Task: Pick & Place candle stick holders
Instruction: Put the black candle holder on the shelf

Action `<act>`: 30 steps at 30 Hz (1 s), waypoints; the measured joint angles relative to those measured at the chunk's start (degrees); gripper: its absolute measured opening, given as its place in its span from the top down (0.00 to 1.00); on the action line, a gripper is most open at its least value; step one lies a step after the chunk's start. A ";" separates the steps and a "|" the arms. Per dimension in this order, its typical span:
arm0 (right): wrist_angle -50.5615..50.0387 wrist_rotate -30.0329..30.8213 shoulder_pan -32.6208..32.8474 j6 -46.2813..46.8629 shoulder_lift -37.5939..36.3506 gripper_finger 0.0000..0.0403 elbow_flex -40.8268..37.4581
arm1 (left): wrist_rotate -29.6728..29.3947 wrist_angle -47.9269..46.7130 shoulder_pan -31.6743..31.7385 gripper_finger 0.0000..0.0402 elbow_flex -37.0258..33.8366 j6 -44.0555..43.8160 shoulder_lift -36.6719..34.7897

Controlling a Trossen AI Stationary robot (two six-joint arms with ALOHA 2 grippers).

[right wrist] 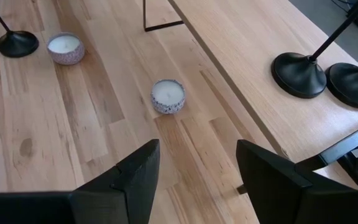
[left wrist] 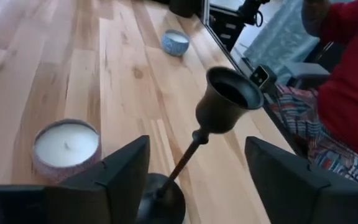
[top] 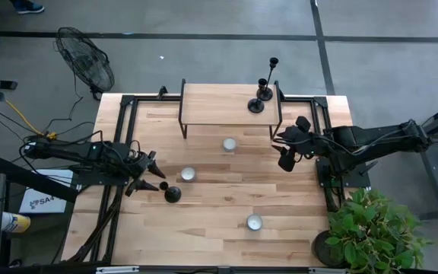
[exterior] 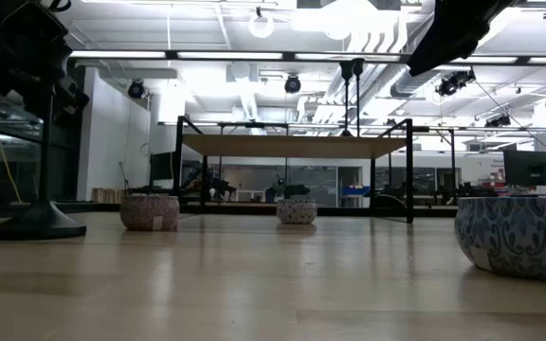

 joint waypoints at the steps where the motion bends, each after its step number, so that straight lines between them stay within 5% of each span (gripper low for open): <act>1: -0.01 0.02 0.00 -0.01 0.00 0.48 0.00 | -0.02 0.43 0.00 0.34 -0.30 0.00 0.00; 20: 0.14 0.11 0.00 0.39 0.00 0.48 0.00 | -1.97 7.43 0.02 0.31 -2.31 3.54 0.15; 30: 0.17 0.11 0.00 0.42 -0.02 0.48 0.00 | -0.15 12.68 0.00 0.31 -2.31 3.54 6.08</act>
